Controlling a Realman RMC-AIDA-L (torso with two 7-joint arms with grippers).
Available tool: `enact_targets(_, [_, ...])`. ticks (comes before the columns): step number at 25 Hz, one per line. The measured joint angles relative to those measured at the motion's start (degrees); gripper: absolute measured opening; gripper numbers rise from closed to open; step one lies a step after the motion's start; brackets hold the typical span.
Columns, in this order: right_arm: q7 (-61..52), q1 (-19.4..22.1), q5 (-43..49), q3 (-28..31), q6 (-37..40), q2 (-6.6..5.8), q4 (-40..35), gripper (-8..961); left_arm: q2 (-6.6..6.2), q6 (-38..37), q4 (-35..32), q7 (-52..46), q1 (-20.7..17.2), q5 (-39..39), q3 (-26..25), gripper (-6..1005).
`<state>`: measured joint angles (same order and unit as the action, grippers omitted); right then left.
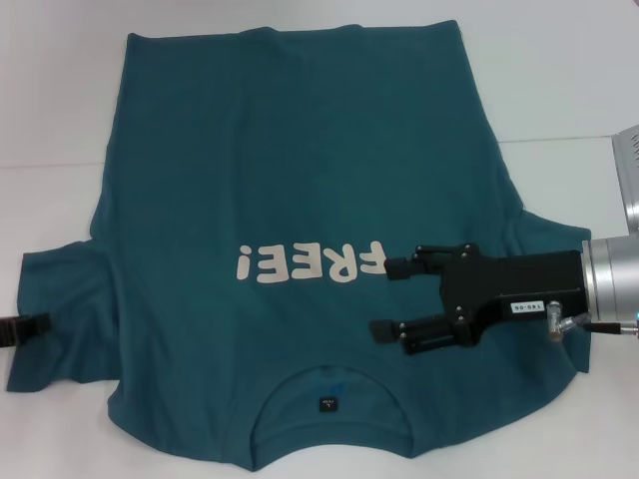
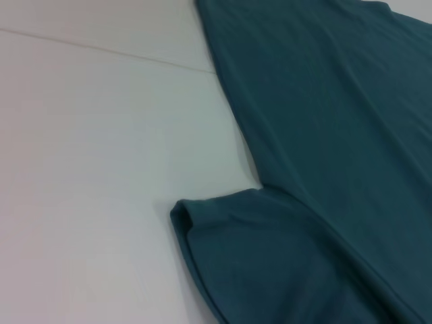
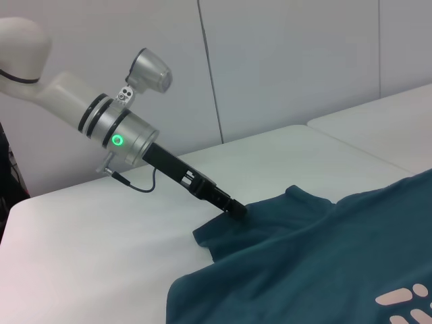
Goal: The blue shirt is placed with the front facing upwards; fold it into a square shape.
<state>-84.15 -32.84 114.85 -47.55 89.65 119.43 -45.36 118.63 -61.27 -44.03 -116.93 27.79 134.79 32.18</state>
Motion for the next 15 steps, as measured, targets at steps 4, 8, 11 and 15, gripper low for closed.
enact_targets(4, [-0.3,0.1,0.0,0.0,0.0,0.0,0.0,942,-0.02,0.1,0.3,0.2,0.0,-0.1,0.1,341])
enact_targets(8, [-0.4,0.2,-0.1,0.0,0.0,-0.04,0.0,942,0.04,-0.1,0.0,0.2,0.1,-0.2,0.0,159])
enact_targets(11, [-0.6,0.4,-0.2,0.0,0.0,0.03,-0.5,941,0.06,-0.2,-0.1,0.2,0.1,-0.3,0.0,78])
enact_targets(15, [-1.1,0.5,-0.2,0.1,0.0,0.11,-0.7,941,0.08,-1.0,-1.0,0.2,0.2,-1.2,0.0,7])
